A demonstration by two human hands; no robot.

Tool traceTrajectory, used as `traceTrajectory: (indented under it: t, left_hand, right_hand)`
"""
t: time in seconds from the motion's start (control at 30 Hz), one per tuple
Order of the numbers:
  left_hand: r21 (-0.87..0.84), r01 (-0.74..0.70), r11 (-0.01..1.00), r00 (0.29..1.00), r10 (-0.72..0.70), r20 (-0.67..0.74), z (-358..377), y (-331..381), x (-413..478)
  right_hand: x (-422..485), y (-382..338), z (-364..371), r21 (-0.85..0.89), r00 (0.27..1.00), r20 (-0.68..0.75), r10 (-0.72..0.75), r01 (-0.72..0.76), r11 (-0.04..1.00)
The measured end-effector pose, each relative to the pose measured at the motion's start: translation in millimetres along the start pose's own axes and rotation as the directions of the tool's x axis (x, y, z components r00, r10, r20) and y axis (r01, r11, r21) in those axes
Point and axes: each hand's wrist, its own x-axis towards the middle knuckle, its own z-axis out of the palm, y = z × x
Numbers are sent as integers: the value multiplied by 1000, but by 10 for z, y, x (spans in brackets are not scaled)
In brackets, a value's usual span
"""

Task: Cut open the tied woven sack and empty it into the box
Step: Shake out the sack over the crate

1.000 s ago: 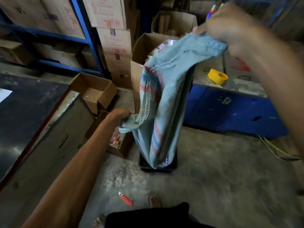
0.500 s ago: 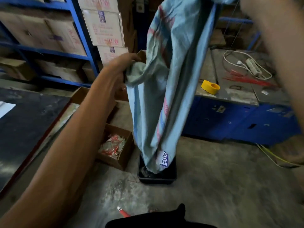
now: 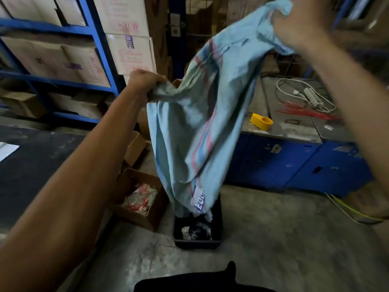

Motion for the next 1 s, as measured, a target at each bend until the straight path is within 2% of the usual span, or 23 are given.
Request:
traceTrajectory:
  t: [0.1, 0.23, 0.33, 0.37, 0.47, 0.6, 0.67, 0.73, 0.77, 0.8, 0.83, 0.87, 0.9, 0.93, 0.97, 1.0]
  left_hand:
    - [6, 26, 1000, 999, -26, 46, 84, 60, -135]
    - [6, 30, 1000, 997, -30, 76, 82, 185, -179]
    - [120, -108, 987, 987, 93, 129, 86, 266, -267]
    - [120, -165, 979, 974, 142, 177, 108, 302, -310]
    - [74, -286, 955, 876, 229, 425, 233, 427, -536]
    - [79, -400, 913, 702, 249, 667, 480, 503, -669]
    - [135, -431, 892, 712, 244, 658, 574, 475, -681]
    - [206, -478, 854, 762, 286, 581, 634, 411, -626]
    - [216, -486, 847, 781, 311, 541, 657, 358, -587]
    - [217, -486, 847, 801, 332, 499, 667, 303, -557]
    - [214, -471, 856, 827, 344, 445, 678, 250, -518]
    - [206, -438, 875, 858, 339, 385, 684, 195, -467]
    - [188, -397, 899, 887, 322, 331, 674, 149, -426]
    - [156, -359, 920, 907, 305, 289, 659, 127, -417]
    - [115, -327, 938, 921, 289, 263, 643, 134, -426]
    - [68, -302, 951, 928, 277, 251, 641, 157, -457]
  right_hand:
    - [-109, -30, 30, -133, 982, 188, 20, 5, 991]
    - [-153, -11, 5, -176, 993, 88, 81, -64, 982]
    - [-166, -75, -4, -231, 935, 340, 96, -16, 973]
    - [-168, -106, -8, -224, 922, 381, 73, 15, 974]
    - [-153, -179, -11, -104, 903, 429, -11, 61, 993]
    - [-255, -334, 24, 259, 787, 609, -98, -80, 963]
    - [-325, -325, 88, 375, 744, 654, -137, -161, 913]
    - [-394, -252, 197, 382, 804, 584, -117, -145, 913]
    - [-448, -200, 269, 376, 872, 483, -75, -129, 917]
    - [-542, -144, 343, 398, 948, 317, -23, -111, 911]
    - [-671, -88, 422, 460, 994, 108, 30, -76, 885]
    - [-820, -39, 511, 547, 994, -52, 95, -51, 835]
    - [-966, 48, 648, 638, 985, -95, 146, -53, 769]
    - [-1131, 134, 787, 702, 987, -24, 156, -94, 706]
    - [-1318, 212, 952, 737, 985, 127, 120, -174, 653]
    - [-1491, 277, 1120, 707, 956, 287, 53, -249, 662]
